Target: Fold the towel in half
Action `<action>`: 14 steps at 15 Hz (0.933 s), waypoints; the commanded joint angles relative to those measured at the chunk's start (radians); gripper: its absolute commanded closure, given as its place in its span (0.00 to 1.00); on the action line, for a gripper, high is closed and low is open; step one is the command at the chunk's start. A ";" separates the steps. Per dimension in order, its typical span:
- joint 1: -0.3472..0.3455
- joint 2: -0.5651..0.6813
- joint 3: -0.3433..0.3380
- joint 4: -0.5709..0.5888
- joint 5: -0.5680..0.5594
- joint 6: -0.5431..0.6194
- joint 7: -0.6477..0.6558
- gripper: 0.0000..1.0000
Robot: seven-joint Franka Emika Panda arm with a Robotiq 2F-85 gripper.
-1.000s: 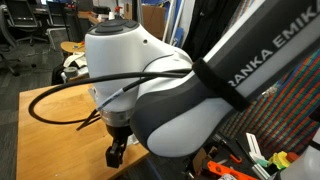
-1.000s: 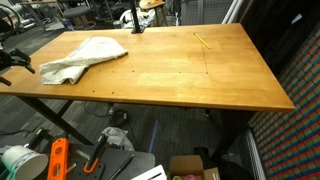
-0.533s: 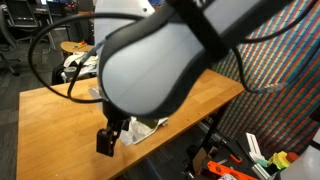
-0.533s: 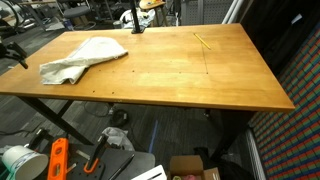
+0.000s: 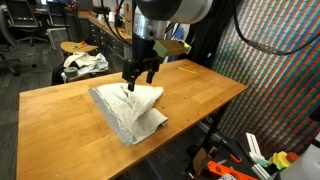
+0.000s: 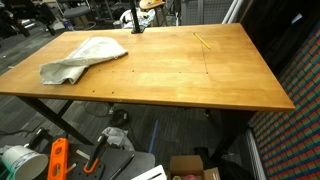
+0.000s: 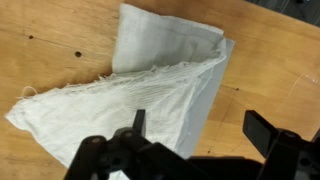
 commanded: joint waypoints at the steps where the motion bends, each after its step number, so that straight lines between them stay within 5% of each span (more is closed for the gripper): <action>1: -0.045 0.094 -0.044 0.132 0.004 -0.060 0.068 0.00; 14: -0.169 0.526 -0.118 0.616 0.061 -0.397 0.048 0.00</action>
